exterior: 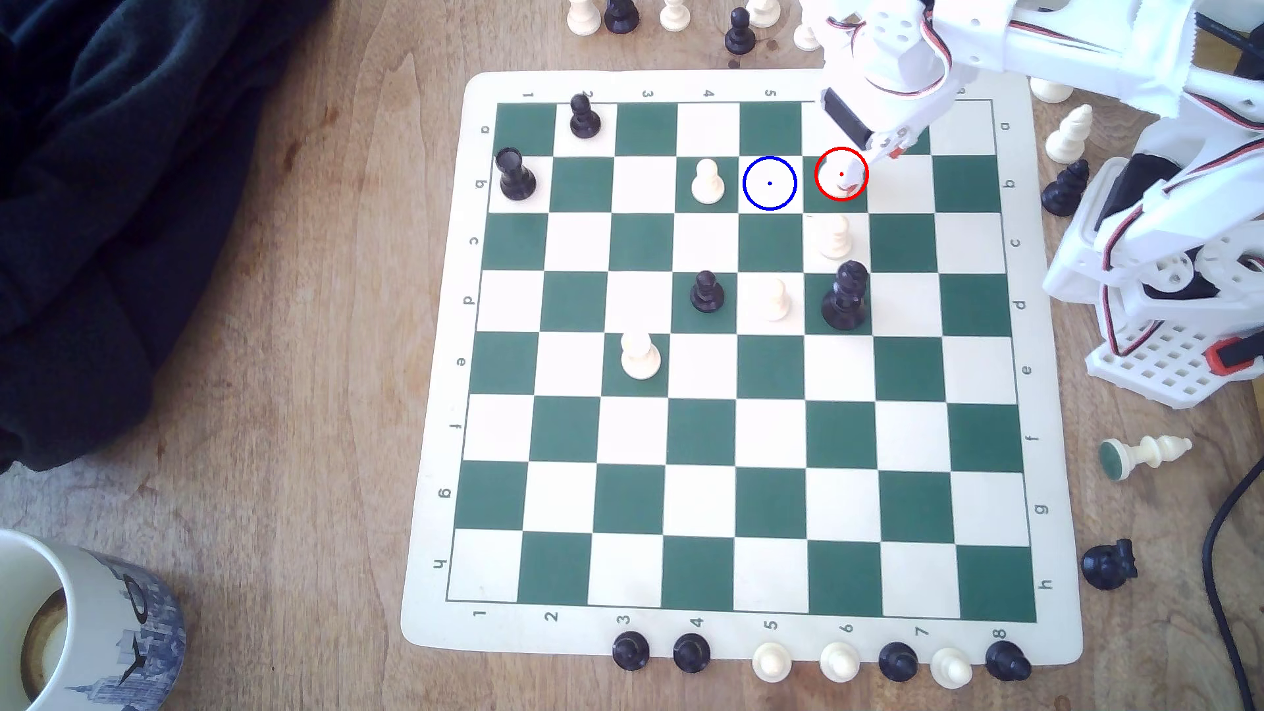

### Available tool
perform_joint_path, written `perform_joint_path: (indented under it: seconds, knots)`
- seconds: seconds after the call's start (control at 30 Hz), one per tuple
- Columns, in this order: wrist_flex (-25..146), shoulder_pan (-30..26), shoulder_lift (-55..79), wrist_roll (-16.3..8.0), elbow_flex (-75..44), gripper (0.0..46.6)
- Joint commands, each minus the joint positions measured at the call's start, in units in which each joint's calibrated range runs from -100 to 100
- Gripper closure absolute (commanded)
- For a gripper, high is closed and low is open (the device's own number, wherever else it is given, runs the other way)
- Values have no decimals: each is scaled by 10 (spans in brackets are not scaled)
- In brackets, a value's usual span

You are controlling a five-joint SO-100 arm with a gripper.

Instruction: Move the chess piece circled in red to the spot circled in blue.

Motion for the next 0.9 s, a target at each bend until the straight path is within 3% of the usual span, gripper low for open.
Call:
perform_joint_path:
  seconds: [0.0, 0.87]
  knots:
    - [-16, -2, -1, 1, 0, 329]
    - [-72, 18, -14, 21, -3, 373]
